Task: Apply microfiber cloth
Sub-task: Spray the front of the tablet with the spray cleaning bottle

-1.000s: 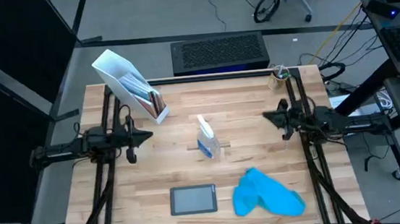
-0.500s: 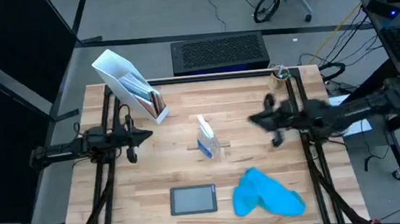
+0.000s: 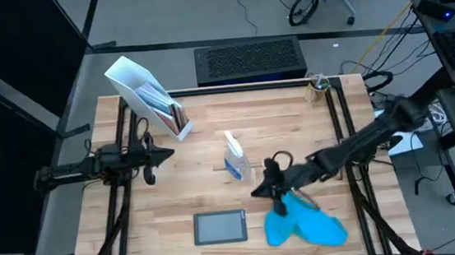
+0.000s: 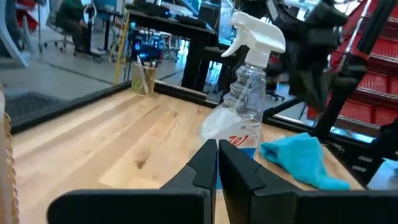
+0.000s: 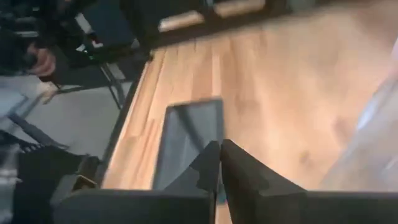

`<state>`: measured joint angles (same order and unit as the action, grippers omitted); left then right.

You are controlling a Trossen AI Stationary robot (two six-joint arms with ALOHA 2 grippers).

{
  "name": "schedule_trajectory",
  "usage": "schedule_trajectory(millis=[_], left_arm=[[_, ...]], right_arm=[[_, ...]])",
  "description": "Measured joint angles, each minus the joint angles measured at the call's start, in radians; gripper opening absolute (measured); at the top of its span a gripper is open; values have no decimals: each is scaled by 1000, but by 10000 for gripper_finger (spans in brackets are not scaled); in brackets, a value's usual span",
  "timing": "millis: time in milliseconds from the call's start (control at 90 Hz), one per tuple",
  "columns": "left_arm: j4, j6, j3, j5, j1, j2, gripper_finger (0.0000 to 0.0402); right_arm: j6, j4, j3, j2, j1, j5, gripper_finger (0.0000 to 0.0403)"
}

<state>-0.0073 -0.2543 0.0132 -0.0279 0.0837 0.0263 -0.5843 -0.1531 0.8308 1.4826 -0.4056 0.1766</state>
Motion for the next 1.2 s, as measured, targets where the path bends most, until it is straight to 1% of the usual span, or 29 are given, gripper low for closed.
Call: schedule_trajectory(millis=[78, 133, 178, 311, 444, 511, 611, 722, 867, 967, 1044, 1144, 1200], left_arm=[[-1, -3, 0, 2, 0, 22, 2], [-2, -4, 0, 10, 0, 38, 2], [-4, -4, 0, 23, 0, 53, 2], [-5, -75, 0, 36, -1, 103, 2], [-19, -93, 9, 110, -21, 156, 1], [-65, -130, 27, 115, -39, 181, 0], [-168, -136, 59, 115, -72, 216, 0], [-210, -186, 74, 115, -109, 248, 0], [-227, -265, 75, 128, -167, 286, 0], [-229, -313, 75, 145, -219, 321, 0], [-229, -317, 75, 146, -264, 346, 0], [-231, -338, 75, 148, -312, 391, 0], [-235, -337, 75, 148, -335, 422, 0]], right_arm=[[-191, -3, 26, 65, -10, -17, 11], [-323, -8, 47, 114, -16, -33, 27], [-395, -9, 64, 154, -17, -52, 44], [-575, -12, 126, 276, -29, -67, 110], [-739, -14, 189, 383, -37, -71, 173], [-796, -13, 216, 423, -44, -70, 197], [-885, -1, 251, 471, -62, -70, 223], [-976, 30, 293, 512, -83, -65, 237], [-1077, 55, 348, 564, -108, -27, 239], [-1101, 88, 389, 591, -115, -14, 240], [-1118, 143, 415, 595, -118, -8, 240], [-1154, 165, 423, 597, -122, 42, 240], [-1160, 164, 424, 597, -123, 51, 240]])
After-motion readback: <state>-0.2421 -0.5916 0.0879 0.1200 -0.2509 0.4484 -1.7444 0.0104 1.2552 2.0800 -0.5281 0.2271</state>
